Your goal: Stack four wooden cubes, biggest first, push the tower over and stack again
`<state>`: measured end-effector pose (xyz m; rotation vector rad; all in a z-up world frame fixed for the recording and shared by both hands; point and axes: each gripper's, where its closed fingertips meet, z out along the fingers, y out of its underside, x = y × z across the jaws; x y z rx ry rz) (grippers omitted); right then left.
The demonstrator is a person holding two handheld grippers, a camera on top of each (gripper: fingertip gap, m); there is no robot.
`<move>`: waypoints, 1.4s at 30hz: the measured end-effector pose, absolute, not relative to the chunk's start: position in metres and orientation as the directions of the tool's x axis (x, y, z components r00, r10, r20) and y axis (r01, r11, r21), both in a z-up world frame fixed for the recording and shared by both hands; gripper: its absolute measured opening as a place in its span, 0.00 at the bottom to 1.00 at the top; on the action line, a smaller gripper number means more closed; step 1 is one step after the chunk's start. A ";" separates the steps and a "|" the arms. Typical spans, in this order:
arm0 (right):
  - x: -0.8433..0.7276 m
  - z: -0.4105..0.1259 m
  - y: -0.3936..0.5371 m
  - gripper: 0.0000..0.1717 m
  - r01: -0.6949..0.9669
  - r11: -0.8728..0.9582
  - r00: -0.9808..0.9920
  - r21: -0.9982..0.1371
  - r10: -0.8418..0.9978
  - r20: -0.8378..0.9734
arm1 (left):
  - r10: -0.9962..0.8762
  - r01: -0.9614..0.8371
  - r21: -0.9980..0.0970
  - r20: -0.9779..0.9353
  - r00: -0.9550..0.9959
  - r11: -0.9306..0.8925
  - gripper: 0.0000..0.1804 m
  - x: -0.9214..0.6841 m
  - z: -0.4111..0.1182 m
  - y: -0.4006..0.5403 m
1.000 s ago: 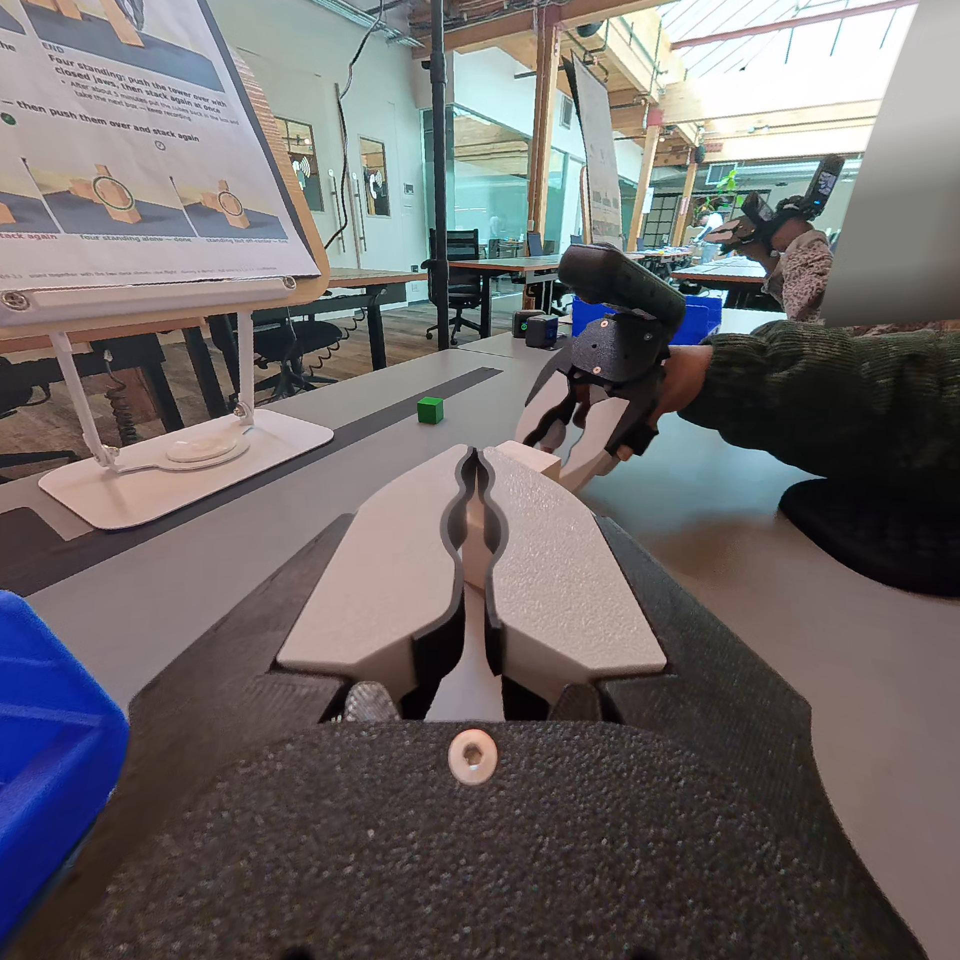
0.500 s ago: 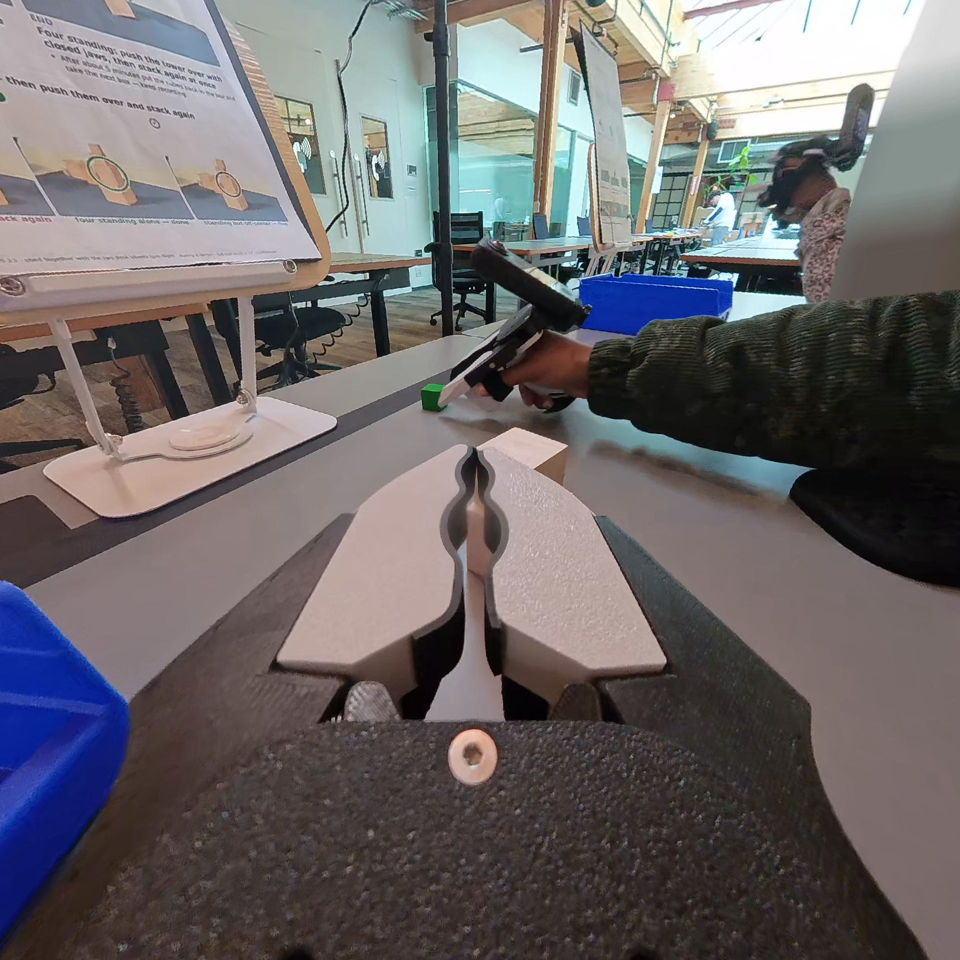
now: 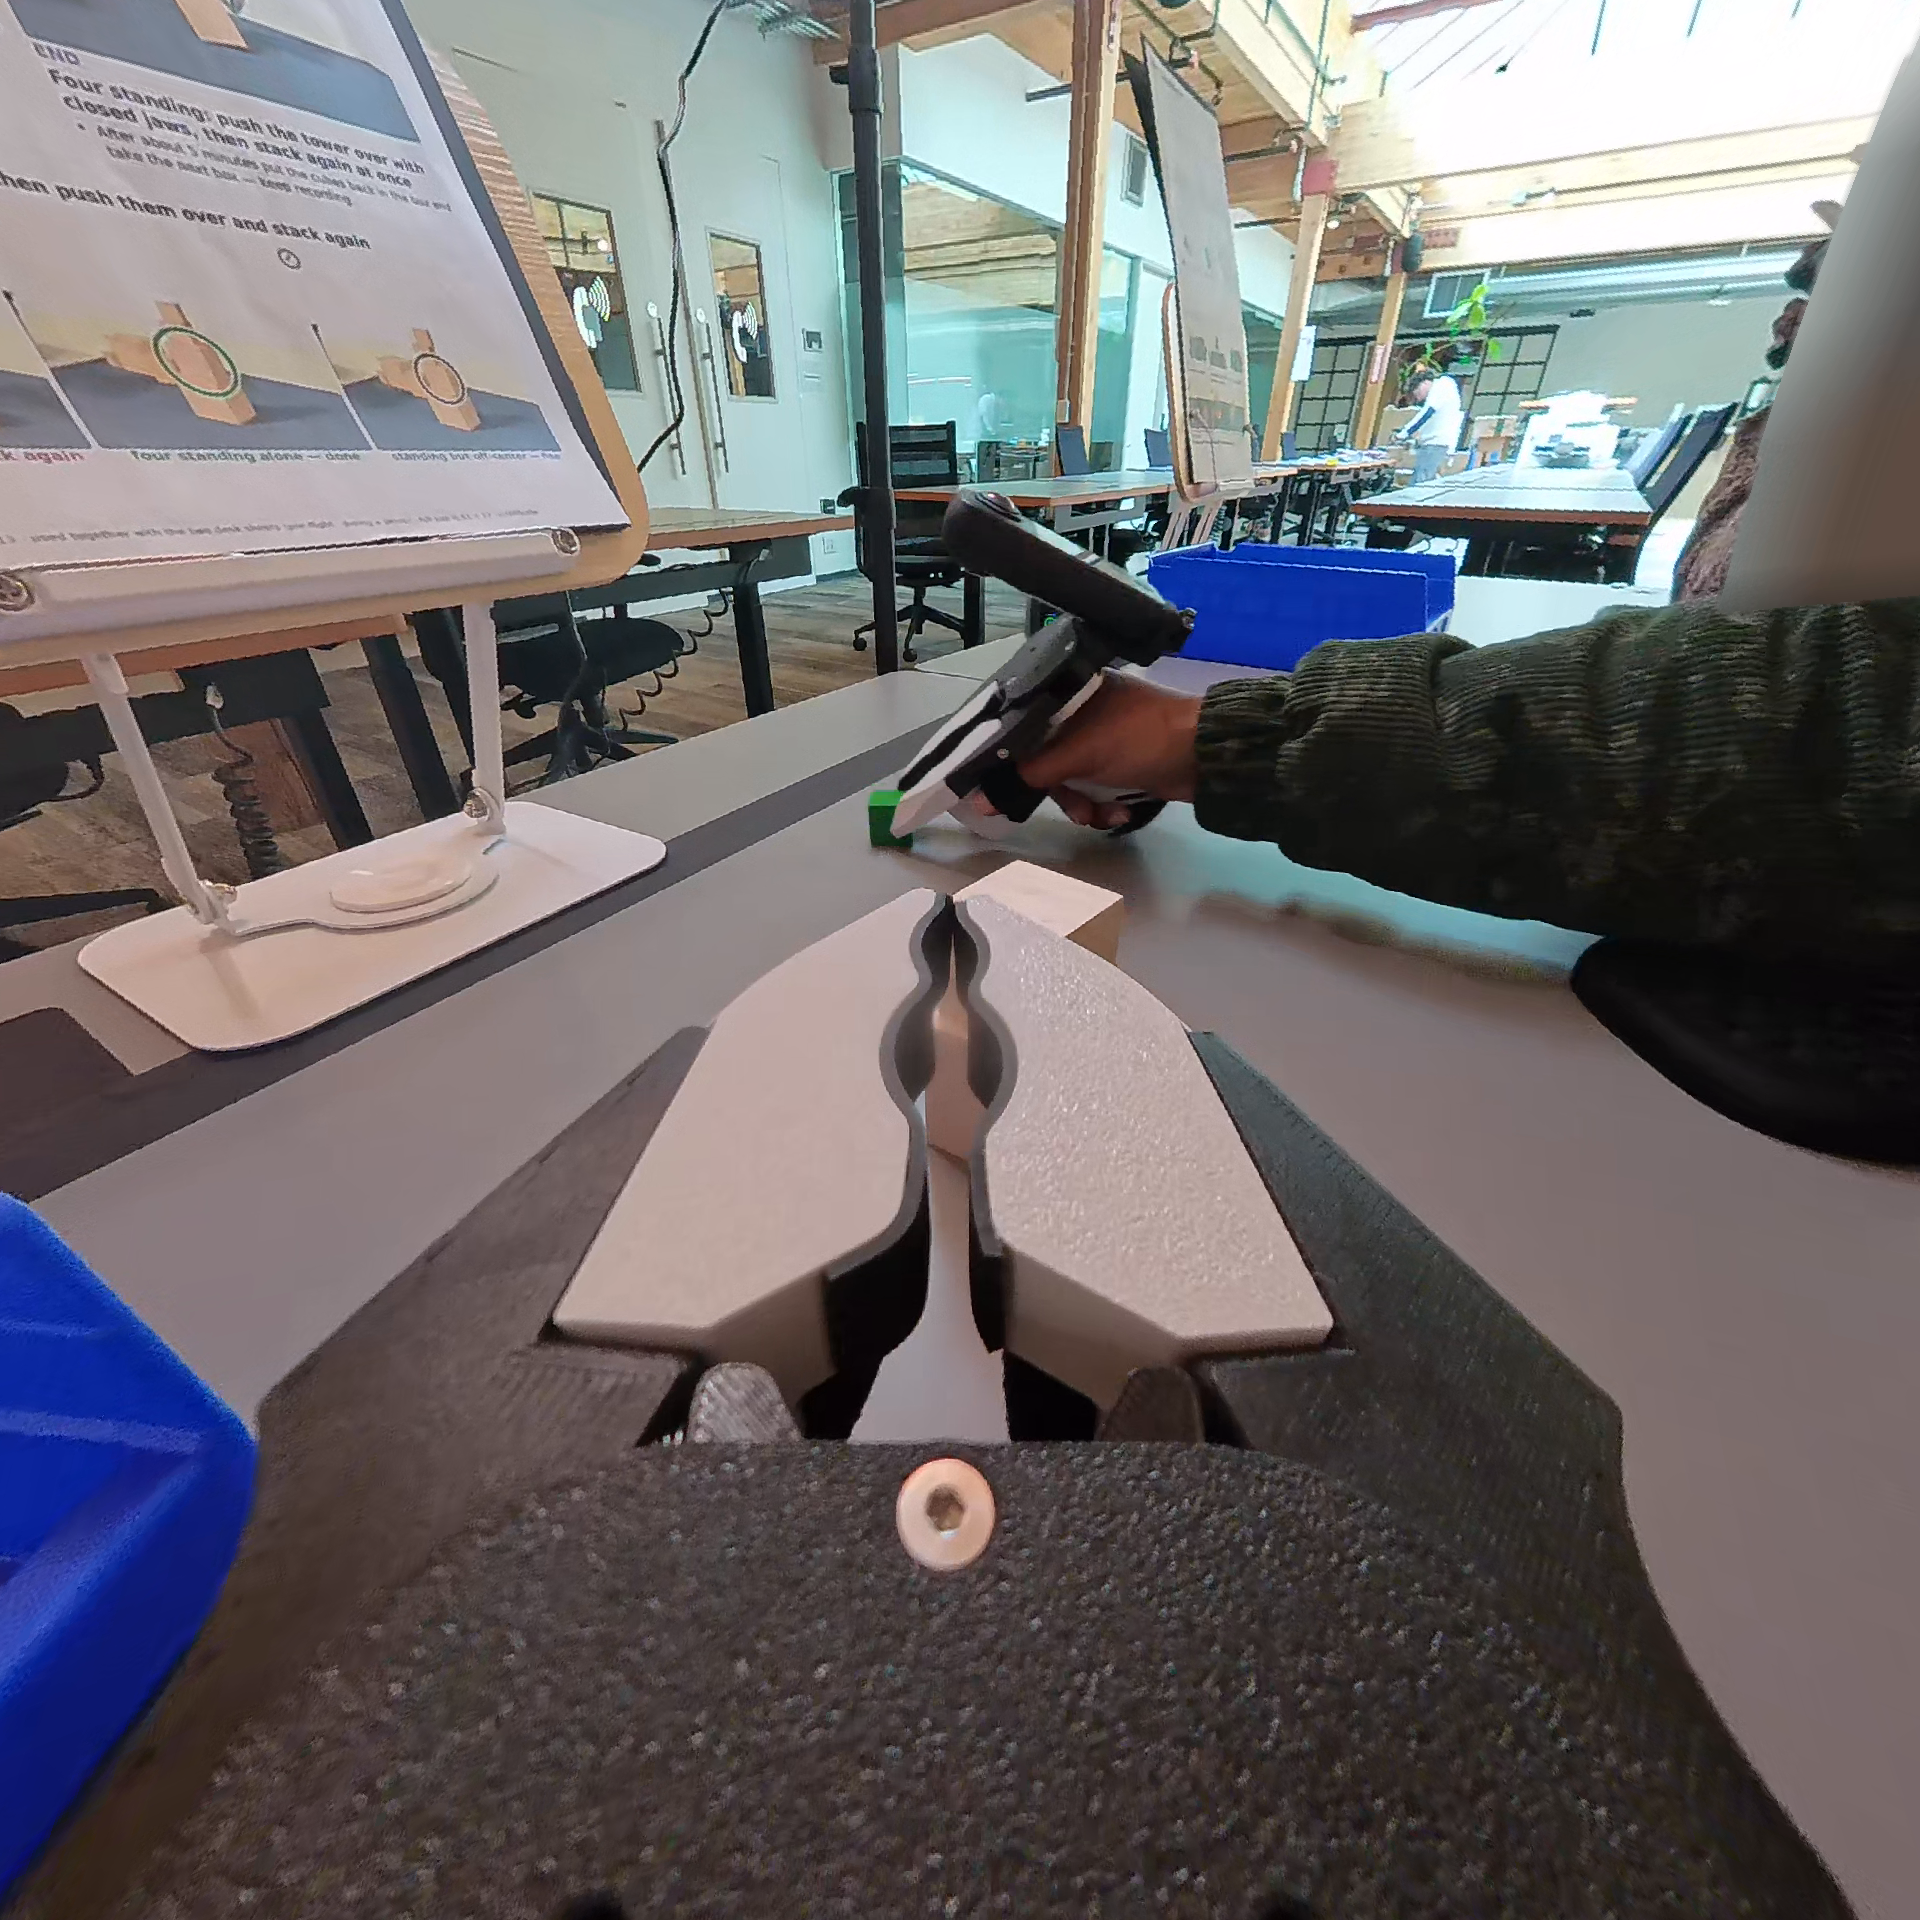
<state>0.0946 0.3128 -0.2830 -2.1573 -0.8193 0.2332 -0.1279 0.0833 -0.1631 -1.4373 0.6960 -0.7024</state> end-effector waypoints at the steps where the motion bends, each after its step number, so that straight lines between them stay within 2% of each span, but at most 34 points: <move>1: 0.094 -0.282 0.304 0.16 0.481 -0.473 0.768 -0.738 0.634 0.094 | -0.782 0.008 -1.000 -0.008 0.623 0.017 0.00 -0.128 -0.163 0.083; 6: 0.083 -0.271 0.239 0.16 0.465 -0.455 0.739 -0.760 0.672 0.050 | -0.780 0.005 -1.000 -0.016 0.626 0.025 0.00 -0.128 -0.161 0.082; 10: 0.070 -0.262 0.176 0.16 0.517 -0.384 0.642 -0.765 0.765 0.050 | -0.781 0.004 -1.000 -0.013 0.624 0.020 0.00 -0.127 -0.162 0.082; 16: 0.040 -0.274 0.105 0.16 0.655 -0.129 0.312 -0.744 0.944 0.111 | -0.784 -0.005 -1.000 -0.018 0.621 0.019 0.00 -0.125 -0.163 0.082; 18: 0.036 -0.284 0.100 0.17 0.689 -0.096 0.254 -0.719 0.960 0.115 | -0.781 -0.008 -1.000 -0.020 0.624 0.019 0.00 -0.125 -0.164 0.082; 20: 0.027 -0.276 0.101 0.27 0.678 -0.067 0.233 -0.732 0.964 0.128 | -0.779 -0.010 -1.000 -0.021 0.626 0.019 0.00 -0.125 -0.164 0.082; 22: 0.014 -0.255 0.103 0.31 0.649 -0.021 0.218 -0.760 0.963 0.160 | -0.778 -0.011 -1.000 -0.021 0.628 0.019 0.00 -0.126 -0.164 0.082; 26: -0.022 -0.219 0.103 0.31 0.619 0.029 0.169 -0.785 0.971 0.170 | -0.779 -0.015 -1.000 -0.019 0.626 0.012 0.00 -0.125 -0.166 0.083; 31: -0.053 -0.216 0.108 0.35 0.675 0.058 0.066 -0.735 0.988 0.138 | -0.777 -0.014 -1.000 -0.021 0.629 0.016 0.00 -0.126 -0.165 0.082; 33: -0.058 -0.218 0.110 0.33 0.696 0.064 0.024 -0.715 0.993 0.112 | -0.776 -0.012 -1.000 -0.022 0.631 0.018 0.00 -0.127 -0.164 0.083; 35: -0.062 -0.218 0.112 0.26 0.704 0.077 -0.011 -0.706 0.995 0.097 | -0.777 -0.012 -1.000 -0.022 0.630 0.018 0.00 -0.127 -0.164 0.082; 42: -0.061 -0.217 0.110 0.25 0.721 0.150 -0.130 -0.677 0.988 0.080 | -0.781 -0.011 -1.000 -0.023 0.625 0.020 0.00 -0.127 -0.164 0.082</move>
